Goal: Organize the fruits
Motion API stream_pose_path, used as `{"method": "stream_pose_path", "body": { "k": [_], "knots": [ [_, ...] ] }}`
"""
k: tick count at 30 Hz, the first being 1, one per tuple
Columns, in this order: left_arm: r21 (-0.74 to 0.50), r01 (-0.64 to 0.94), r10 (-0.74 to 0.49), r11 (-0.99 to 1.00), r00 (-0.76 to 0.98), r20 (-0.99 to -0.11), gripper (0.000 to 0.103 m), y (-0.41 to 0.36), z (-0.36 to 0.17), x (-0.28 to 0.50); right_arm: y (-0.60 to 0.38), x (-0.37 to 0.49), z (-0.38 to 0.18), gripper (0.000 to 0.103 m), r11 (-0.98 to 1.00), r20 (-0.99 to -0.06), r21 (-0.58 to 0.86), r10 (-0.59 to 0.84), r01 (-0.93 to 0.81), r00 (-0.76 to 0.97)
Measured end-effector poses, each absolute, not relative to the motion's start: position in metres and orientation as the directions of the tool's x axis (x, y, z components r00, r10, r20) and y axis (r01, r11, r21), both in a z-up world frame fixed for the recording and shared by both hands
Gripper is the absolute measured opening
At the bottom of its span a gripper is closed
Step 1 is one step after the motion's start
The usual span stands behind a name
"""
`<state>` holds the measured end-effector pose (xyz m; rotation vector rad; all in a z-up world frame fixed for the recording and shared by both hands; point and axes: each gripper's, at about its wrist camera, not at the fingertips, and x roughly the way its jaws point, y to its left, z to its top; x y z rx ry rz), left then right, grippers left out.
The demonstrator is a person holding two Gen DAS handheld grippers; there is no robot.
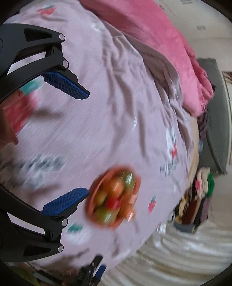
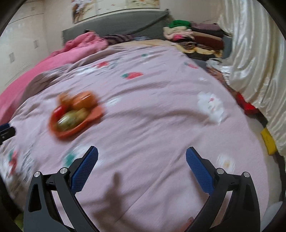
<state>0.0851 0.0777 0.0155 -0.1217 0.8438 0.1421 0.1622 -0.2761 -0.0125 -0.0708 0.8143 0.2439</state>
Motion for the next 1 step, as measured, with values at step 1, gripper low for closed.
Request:
{"method": "stream_pose_path", "body": {
  "k": [1],
  "knots": [
    [-0.040,-0.200,0.099,0.979,0.639,-0.763,0.093,0.0914,0.0097,0.1005,-0.2801,0.1758,-0.0156,0.098,0.974,-0.737,0.033,0.175,-0.224,0.653]
  ]
}}
